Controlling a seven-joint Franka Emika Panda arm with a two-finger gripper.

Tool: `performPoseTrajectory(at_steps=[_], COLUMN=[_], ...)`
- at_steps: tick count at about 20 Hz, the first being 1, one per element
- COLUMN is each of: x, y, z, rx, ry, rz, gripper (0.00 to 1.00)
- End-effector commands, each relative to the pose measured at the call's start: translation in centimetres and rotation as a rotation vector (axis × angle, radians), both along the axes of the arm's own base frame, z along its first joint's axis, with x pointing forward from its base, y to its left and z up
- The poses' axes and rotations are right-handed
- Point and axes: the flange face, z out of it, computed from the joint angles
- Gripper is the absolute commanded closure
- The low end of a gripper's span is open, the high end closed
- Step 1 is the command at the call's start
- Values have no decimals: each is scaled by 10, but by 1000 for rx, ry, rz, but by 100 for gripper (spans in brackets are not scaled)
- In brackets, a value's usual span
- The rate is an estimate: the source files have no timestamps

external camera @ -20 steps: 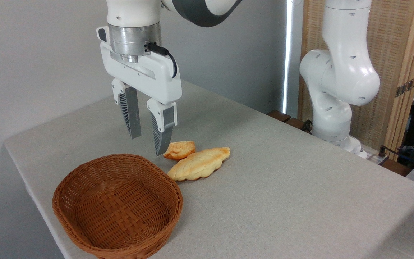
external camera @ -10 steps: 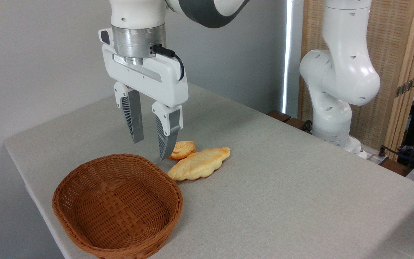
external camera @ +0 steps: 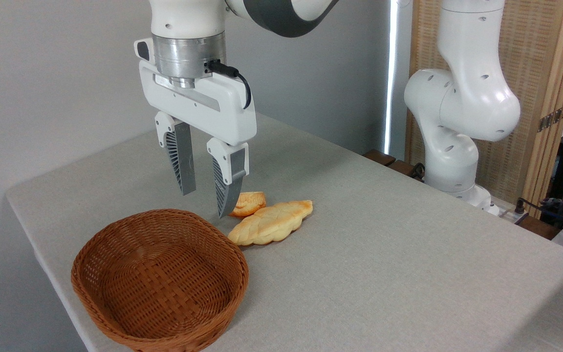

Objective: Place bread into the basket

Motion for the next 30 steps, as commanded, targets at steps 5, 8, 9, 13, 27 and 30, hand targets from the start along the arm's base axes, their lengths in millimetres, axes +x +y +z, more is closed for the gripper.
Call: performPoseTrajectory(at_steps=[5, 8, 9, 13, 27, 30], x=[-1, 0, -1, -3, -52, -65], y=[-2, -4, -6, -25, -155, -163], z=[6, 5, 4, 0, -31, -46], rx=[11, 12, 12, 14, 66, 93], ry=[-13, -11, -8, 11, 203, 277], rz=[-8, -13, -17, -55, -516, -614], gripper=[0, 0, 0, 0, 0, 0])
